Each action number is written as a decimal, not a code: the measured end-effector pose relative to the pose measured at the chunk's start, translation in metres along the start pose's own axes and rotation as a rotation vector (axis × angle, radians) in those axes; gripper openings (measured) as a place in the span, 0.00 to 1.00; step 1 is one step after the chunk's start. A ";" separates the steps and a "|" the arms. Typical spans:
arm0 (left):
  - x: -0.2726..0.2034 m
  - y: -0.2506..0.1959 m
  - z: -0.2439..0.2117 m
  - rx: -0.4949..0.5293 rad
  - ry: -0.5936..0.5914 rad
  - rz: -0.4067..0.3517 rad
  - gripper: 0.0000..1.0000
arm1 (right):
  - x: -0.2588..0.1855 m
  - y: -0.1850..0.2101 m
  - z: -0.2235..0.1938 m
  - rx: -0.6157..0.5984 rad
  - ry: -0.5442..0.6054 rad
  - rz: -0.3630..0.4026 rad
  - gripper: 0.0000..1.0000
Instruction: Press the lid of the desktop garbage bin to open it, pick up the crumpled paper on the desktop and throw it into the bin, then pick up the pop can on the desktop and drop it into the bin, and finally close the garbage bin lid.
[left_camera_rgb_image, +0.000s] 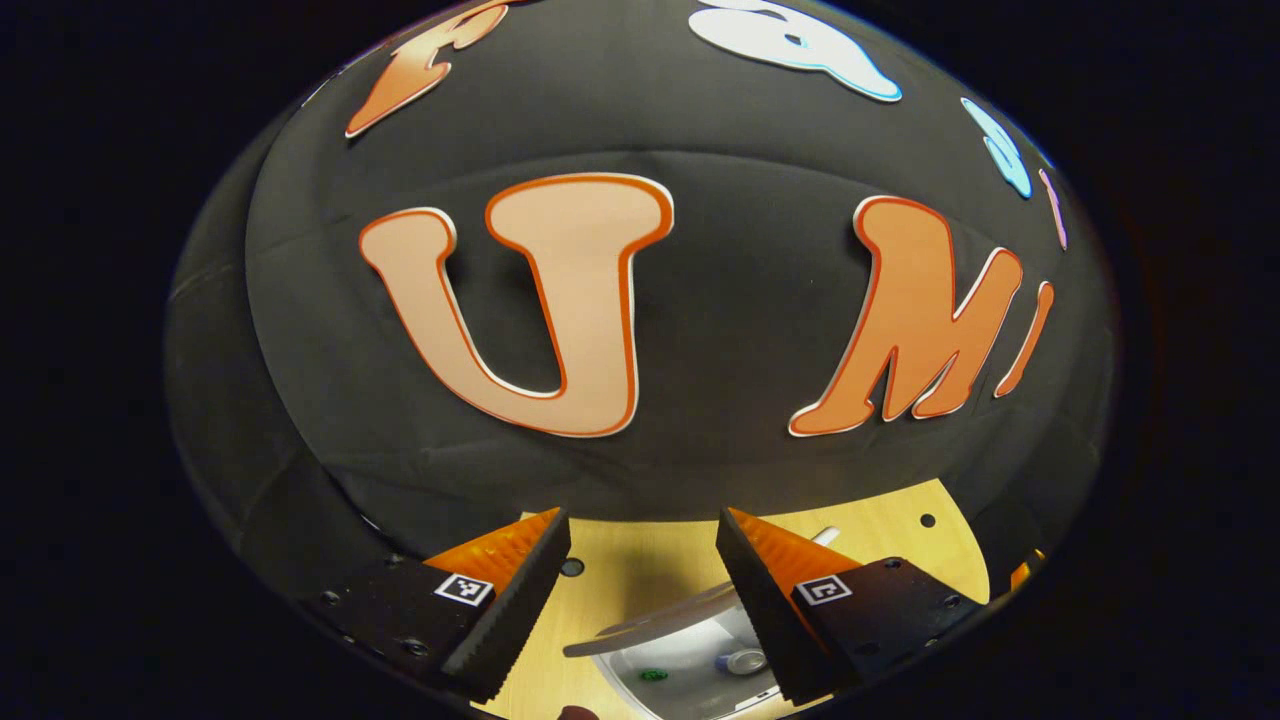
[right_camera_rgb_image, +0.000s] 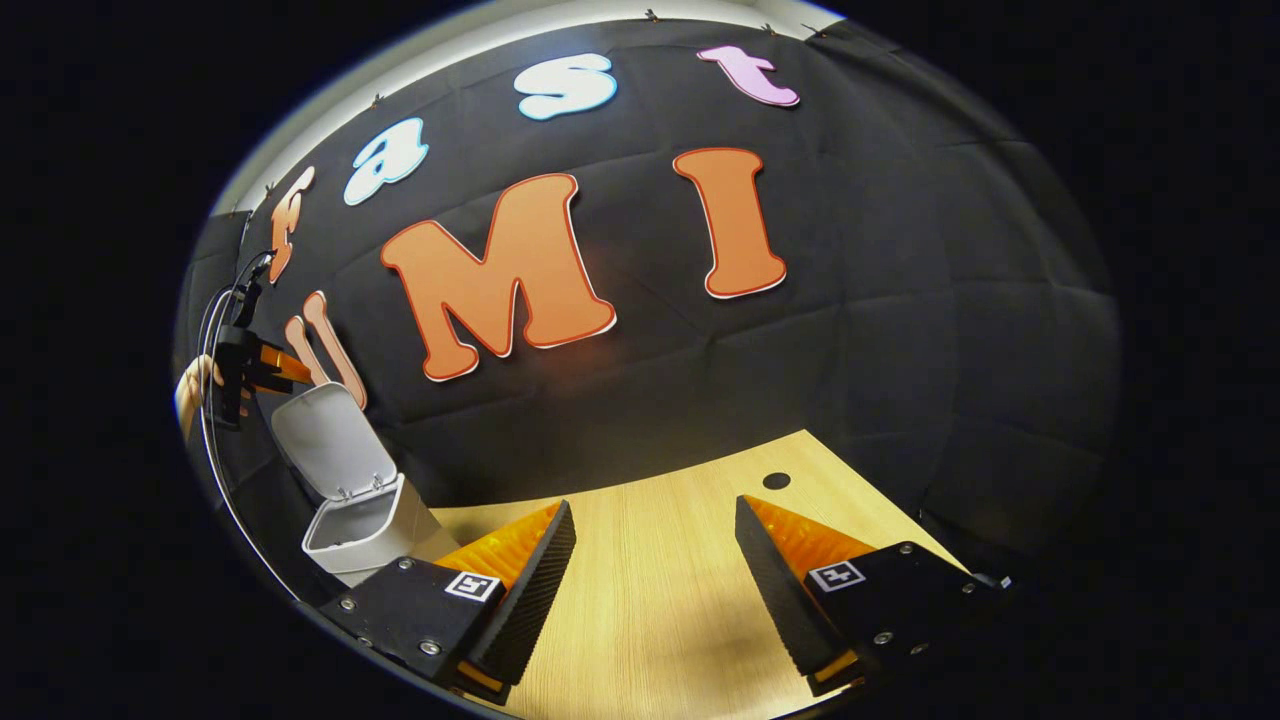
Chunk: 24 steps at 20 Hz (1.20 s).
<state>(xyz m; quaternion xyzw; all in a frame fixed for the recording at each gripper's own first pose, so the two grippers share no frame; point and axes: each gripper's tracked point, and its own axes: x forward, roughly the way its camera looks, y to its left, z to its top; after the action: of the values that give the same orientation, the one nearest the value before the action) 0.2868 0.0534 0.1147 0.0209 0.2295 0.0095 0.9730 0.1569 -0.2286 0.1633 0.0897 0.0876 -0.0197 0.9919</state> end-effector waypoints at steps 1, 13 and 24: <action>0.002 -0.002 -0.007 -0.007 0.018 -0.004 0.94 | 0.001 0.000 0.000 -0.002 0.004 0.000 0.96; -0.032 -0.028 -0.043 0.017 0.022 -0.056 0.95 | -0.001 0.015 -0.004 -0.039 0.028 0.037 0.96; -0.057 -0.063 -0.114 0.096 -0.030 -0.086 0.95 | -0.003 0.026 -0.008 -0.065 0.053 0.090 0.96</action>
<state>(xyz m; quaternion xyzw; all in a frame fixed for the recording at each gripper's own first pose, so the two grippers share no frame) 0.1850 -0.0072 0.0353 0.0580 0.2155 -0.0435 0.9738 0.1545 -0.2018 0.1609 0.0616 0.1105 0.0300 0.9915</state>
